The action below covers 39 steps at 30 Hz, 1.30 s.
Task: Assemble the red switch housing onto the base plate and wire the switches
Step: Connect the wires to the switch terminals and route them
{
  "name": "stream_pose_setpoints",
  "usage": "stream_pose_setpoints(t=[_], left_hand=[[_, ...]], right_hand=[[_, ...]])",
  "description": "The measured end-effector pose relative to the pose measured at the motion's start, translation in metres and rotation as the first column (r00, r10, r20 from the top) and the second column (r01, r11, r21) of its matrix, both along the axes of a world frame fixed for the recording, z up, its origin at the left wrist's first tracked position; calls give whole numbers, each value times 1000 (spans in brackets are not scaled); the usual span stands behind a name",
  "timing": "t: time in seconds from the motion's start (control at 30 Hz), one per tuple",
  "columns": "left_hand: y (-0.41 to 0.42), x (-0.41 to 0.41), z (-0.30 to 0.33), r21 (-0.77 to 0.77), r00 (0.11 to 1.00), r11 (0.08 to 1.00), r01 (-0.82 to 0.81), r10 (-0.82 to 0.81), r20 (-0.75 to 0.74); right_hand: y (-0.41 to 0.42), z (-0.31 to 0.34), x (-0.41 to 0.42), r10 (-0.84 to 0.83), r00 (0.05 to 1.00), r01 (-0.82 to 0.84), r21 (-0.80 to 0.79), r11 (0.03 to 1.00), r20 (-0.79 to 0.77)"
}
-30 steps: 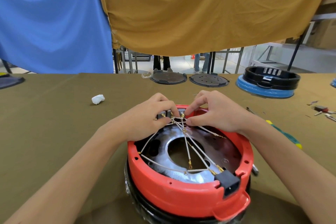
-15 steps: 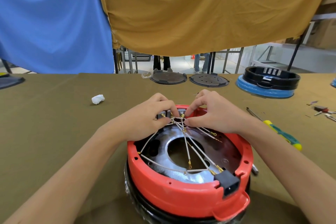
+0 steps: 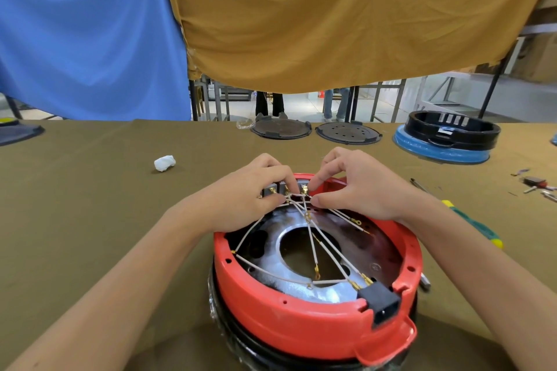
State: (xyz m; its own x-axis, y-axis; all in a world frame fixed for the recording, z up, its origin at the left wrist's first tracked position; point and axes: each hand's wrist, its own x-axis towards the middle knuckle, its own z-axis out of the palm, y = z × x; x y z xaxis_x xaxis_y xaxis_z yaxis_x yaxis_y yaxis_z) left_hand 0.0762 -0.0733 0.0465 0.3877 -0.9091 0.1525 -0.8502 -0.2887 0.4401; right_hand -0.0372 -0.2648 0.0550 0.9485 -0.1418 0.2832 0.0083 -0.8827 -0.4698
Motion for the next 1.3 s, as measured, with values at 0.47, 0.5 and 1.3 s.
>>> stream_pose_setpoints(t=[0.47, 0.5, 1.3], left_hand=[[0, 0, 0, -19, 1000, 1000, -7, 7, -18], [0, 0, 0, -20, 1000, 1000, -9, 9, -19], [-24, 5, 5, -72, 996, 997, 25, -18, 91]], right_hand=[[3, 1, -1, 18, 1000, -18, -34, 999, 7], [3, 1, -2, 18, 1000, -18, -38, 999, 11], [7, -6, -3, 3, 995, 14, -170, 985, 98]])
